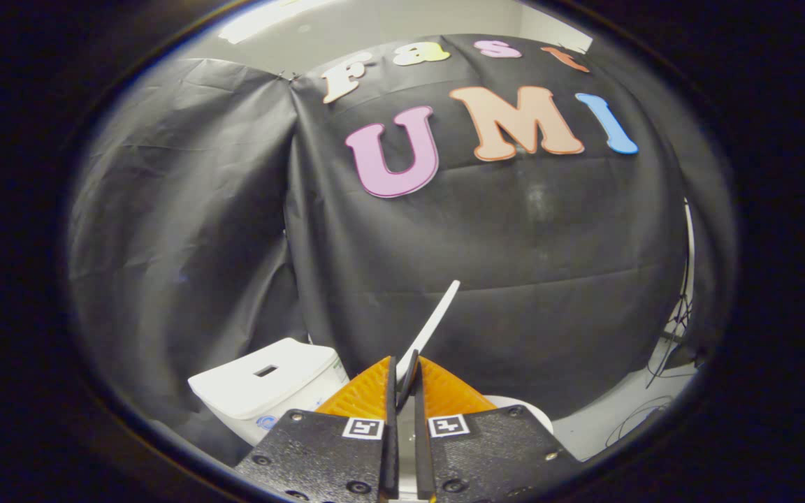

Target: Open the toilet lid.

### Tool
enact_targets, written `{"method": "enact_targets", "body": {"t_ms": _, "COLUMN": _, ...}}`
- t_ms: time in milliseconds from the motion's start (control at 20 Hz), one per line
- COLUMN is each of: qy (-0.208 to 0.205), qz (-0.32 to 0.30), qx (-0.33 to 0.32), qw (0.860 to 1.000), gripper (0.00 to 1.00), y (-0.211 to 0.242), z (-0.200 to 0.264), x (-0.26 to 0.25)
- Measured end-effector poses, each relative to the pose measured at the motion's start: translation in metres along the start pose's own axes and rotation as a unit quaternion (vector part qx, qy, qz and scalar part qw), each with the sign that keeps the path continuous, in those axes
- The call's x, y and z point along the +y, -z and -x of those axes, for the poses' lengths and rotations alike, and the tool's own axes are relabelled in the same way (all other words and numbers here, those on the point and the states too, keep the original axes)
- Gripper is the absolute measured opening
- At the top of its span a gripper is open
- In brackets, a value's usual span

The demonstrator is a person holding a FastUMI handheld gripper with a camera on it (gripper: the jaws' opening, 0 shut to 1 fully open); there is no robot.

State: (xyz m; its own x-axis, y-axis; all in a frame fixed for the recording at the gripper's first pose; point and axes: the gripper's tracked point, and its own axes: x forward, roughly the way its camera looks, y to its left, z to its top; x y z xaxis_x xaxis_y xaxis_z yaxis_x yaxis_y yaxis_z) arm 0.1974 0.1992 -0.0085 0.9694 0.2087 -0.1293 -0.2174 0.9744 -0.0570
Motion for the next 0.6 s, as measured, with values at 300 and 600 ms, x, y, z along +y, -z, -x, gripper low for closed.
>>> {"method": "enact_targets", "body": {"t_ms": 300, "qy": -0.041, "qz": 0.007, "qx": -0.021, "qw": 0.999, "gripper": 0.10, "y": -0.017, "z": -0.011, "x": 0.036}}
{"method": "enact_targets", "body": {"t_ms": 600, "qy": -0.046, "qz": 0.053, "qx": -0.020, "qw": 0.997, "gripper": 0.10, "y": -0.027, "z": -0.016, "x": 0.063}}
